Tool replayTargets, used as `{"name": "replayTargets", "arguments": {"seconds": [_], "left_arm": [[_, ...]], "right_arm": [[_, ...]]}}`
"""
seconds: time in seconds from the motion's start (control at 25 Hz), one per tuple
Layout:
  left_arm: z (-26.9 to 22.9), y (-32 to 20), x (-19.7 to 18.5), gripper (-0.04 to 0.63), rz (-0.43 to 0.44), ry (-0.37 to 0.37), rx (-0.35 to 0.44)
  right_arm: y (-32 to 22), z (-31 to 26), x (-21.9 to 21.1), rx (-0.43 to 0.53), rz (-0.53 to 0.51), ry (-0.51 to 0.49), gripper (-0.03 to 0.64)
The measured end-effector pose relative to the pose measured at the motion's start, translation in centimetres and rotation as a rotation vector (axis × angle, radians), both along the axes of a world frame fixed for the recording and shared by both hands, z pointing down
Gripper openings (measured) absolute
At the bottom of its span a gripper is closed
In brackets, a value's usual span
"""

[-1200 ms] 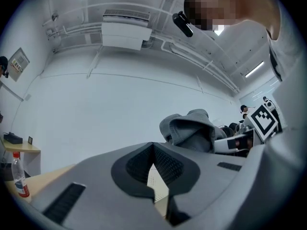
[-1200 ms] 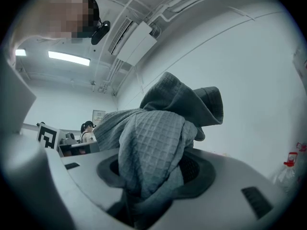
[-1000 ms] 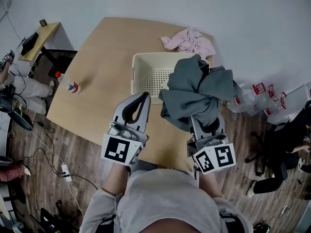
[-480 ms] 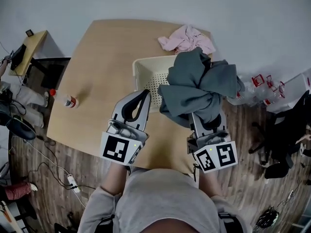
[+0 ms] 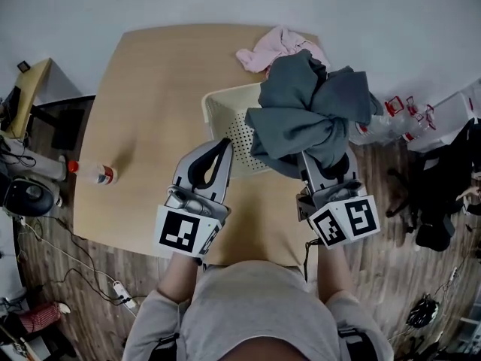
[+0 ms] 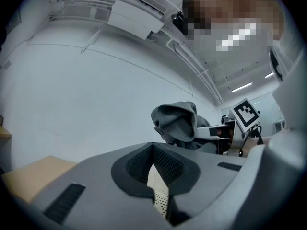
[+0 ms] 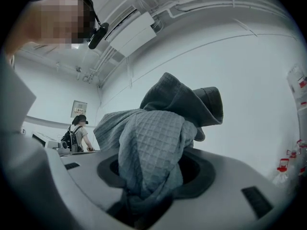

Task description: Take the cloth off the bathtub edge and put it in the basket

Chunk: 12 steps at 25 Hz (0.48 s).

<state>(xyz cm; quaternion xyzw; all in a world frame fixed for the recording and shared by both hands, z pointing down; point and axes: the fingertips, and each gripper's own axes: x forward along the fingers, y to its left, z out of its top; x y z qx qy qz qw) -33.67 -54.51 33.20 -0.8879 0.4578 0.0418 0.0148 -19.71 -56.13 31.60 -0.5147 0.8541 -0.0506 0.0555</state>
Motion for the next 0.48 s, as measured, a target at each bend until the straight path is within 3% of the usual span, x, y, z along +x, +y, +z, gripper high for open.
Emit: {"name": "replayTargets", "arguments": {"seconds": [0.2,0.48], "left_arm": [[1.4,-0.8,-0.7,-0.003,0.018,0.024,-0.03],[2.9,-1.8,-2.1,-0.003,0.019,0.052,-0.069]], "right_arm": [[-2.7,2.2,-0.5,-0.056,0.007,0.041,0.218],[-6.5,6.6,-2.9,-0.165,-0.046,0.195,0.218]]}}
